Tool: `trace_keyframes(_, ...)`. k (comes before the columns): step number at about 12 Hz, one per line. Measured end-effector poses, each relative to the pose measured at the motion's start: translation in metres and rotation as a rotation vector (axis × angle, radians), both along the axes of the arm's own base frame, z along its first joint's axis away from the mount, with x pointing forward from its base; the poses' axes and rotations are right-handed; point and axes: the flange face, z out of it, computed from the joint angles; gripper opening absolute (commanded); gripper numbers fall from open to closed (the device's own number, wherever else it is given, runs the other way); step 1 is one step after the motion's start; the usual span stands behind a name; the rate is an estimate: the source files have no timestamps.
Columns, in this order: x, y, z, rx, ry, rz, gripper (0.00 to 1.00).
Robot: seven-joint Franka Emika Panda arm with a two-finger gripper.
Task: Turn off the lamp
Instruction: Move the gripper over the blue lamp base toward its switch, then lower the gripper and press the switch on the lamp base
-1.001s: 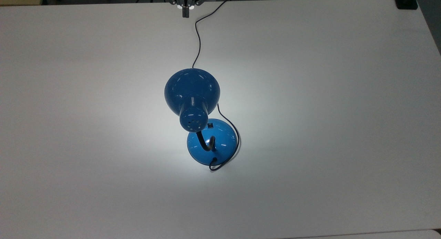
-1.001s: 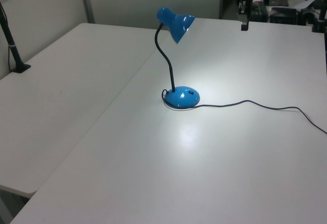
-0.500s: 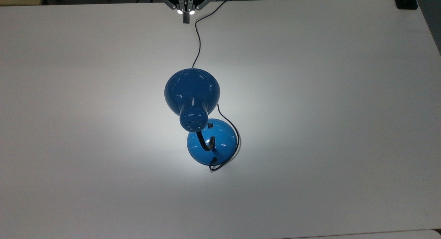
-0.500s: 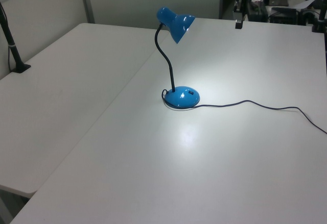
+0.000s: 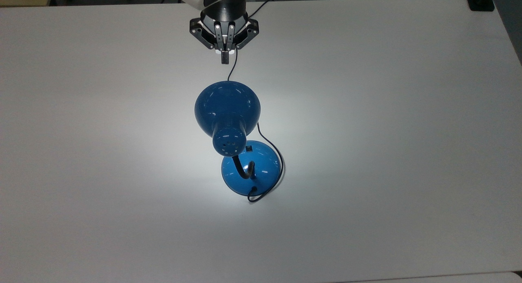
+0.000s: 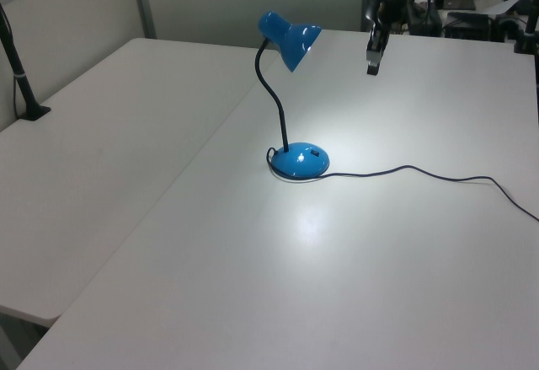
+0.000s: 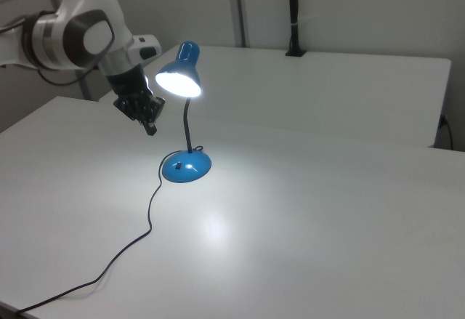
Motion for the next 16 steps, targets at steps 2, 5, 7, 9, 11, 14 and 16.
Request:
trace_keyframes(2,0.005,0.001,-0.022,0.005,-0.021,0.006,0.00)
trace_keyframes(5,0.016,0.003,-0.048,0.012,-0.044,0.013,0.00)
trace_keyframes(7,0.024,0.004,-0.063,0.019,-0.073,0.017,0.00)
trace_keyframes(9,0.027,0.005,-0.072,0.024,-0.096,0.020,0.00)
trace_keyframes(11,0.029,0.006,-0.078,0.026,-0.100,0.021,0.00)
trace_keyframes(14,0.033,0.007,-0.087,0.030,-0.115,0.024,0.00)
trace_keyframes(16,0.038,0.008,-0.096,0.034,-0.131,0.027,0.00)
